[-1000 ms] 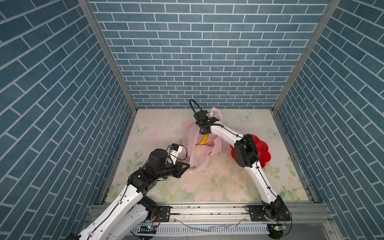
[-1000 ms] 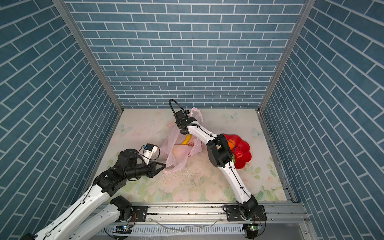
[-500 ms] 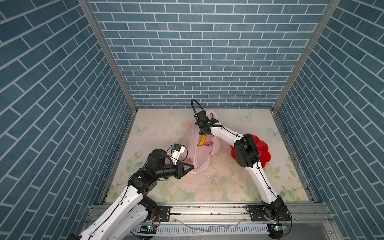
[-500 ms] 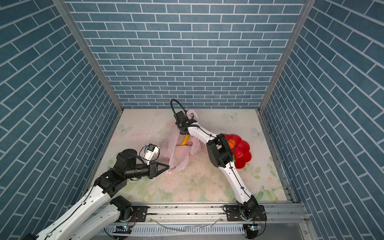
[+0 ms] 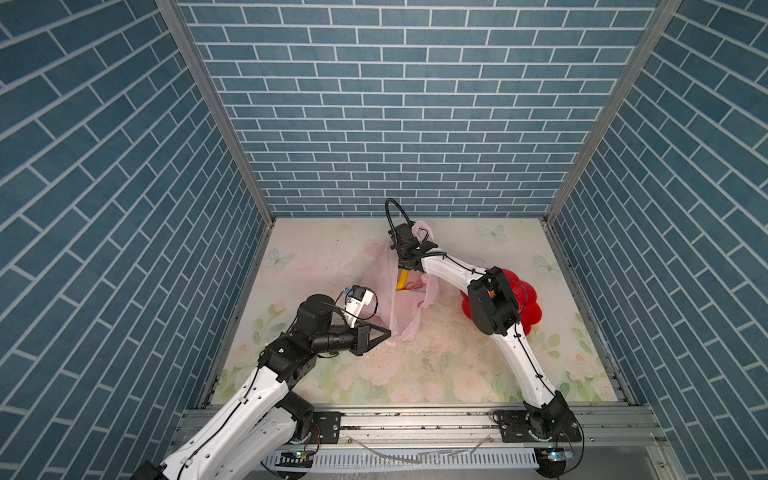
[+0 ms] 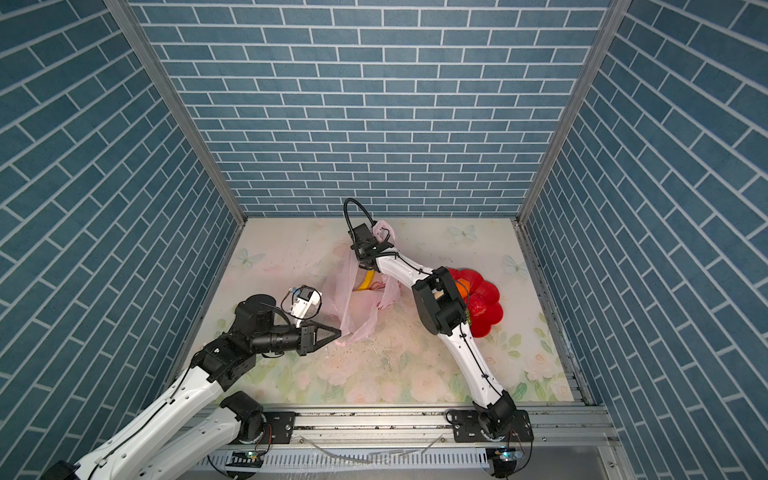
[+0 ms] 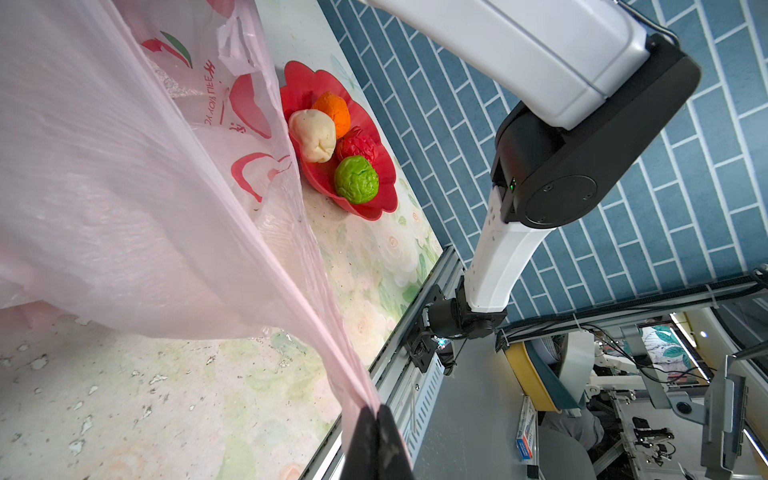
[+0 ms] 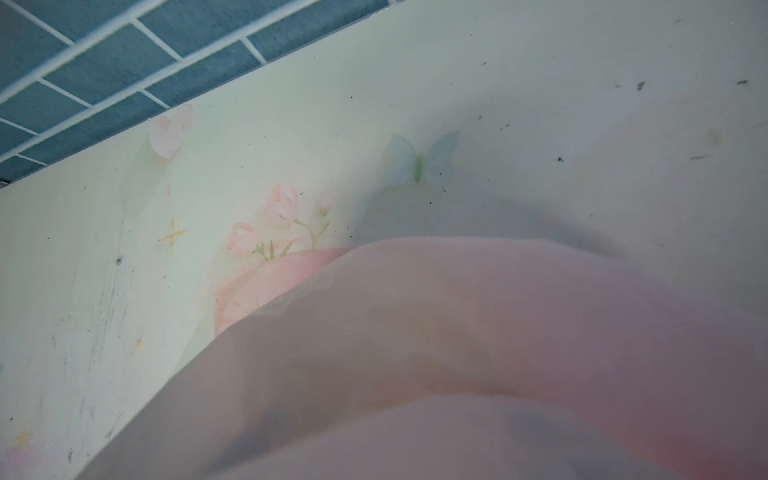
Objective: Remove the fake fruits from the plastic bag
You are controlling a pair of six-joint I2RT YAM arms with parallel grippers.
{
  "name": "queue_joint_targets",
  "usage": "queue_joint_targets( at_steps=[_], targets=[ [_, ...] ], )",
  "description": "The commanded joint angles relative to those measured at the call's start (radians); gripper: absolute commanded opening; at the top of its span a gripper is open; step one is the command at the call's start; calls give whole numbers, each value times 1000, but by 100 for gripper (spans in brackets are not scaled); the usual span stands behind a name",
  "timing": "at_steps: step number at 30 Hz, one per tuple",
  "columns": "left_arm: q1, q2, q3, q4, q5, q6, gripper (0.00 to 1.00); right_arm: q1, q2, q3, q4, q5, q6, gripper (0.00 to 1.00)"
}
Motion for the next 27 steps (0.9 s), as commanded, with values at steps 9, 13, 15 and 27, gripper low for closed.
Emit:
queue_joint_targets(
  at_steps=[9,13,15,27],
  targets=[
    [-9,-80,25,-16,173,-36,6,-55,-8,-10,90,28,100,68],
    [-9,-73,33,-23,169,-36,6,-59,-26,-46,115,23,103,61],
    [-8,-66,35,-25,159,-36,6,-62,-42,-74,128,19,101,56],
    [-9,-4,105,-144,-27,71,6,-67,-139,-232,185,-16,78,38]
  ],
)
